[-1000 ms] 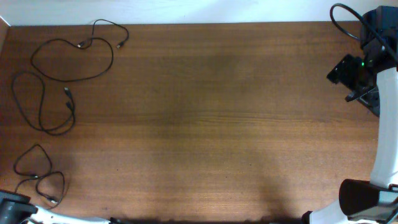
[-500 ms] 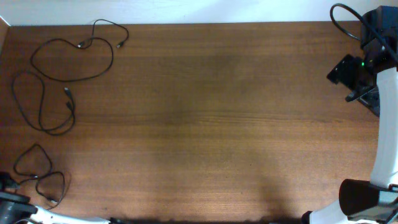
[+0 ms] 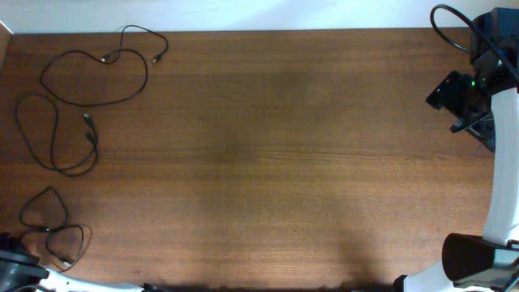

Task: Untangle cables
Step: 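Release the cable at the lower-left corner and open the left gripper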

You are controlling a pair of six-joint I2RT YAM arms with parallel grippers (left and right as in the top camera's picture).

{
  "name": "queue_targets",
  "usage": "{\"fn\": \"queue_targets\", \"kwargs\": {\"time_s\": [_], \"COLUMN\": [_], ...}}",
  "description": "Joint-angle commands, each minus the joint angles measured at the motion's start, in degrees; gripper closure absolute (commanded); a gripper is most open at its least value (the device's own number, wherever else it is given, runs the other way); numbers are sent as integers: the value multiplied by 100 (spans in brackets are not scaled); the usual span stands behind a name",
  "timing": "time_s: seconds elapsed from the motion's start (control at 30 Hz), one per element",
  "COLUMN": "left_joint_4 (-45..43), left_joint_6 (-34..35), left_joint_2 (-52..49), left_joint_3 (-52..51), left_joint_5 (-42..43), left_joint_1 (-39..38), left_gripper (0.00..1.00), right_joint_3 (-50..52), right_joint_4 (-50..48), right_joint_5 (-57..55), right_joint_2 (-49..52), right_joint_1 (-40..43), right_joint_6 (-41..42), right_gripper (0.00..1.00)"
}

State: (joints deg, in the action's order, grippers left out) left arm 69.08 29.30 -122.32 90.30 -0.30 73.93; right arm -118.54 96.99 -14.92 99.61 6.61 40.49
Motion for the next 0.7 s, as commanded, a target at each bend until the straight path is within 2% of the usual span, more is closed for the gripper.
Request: {"fn": "queue_targets", "kwargs": {"time_s": [0.0,0.03,0.17,0.27,0.3,0.43,0.67], "left_joint_4": [-264,-407,-645,-782,-791,-577,1034], "left_joint_6": [-595,-774,-841,-839,-839,-837,-796], "left_joint_2": [52,50,52,52,52,52,55], "left_joint_3": [-26,-26,-26,-4,0,245,2201], "left_joint_5": [640,896,951,903,791,144,7], "left_joint_1": [-133,-214,-529,-695,-708,-697,-704], "left_gripper": [59,59,59,52,38,1,1], "right_joint_3": [4,4,4,4,4,4,4], "right_joint_4": [11,11,11,11,11,11,11], "right_joint_5": [-7,-7,-7,-9,-7,-7,-7], "right_joint_2": [11,11,11,11,11,11,11], "right_joint_1": [17,17,17,17,17,17,17], "right_joint_6": [24,24,24,24,24,24,24], "right_gripper": [1,2,2,2,2,2,2]}}
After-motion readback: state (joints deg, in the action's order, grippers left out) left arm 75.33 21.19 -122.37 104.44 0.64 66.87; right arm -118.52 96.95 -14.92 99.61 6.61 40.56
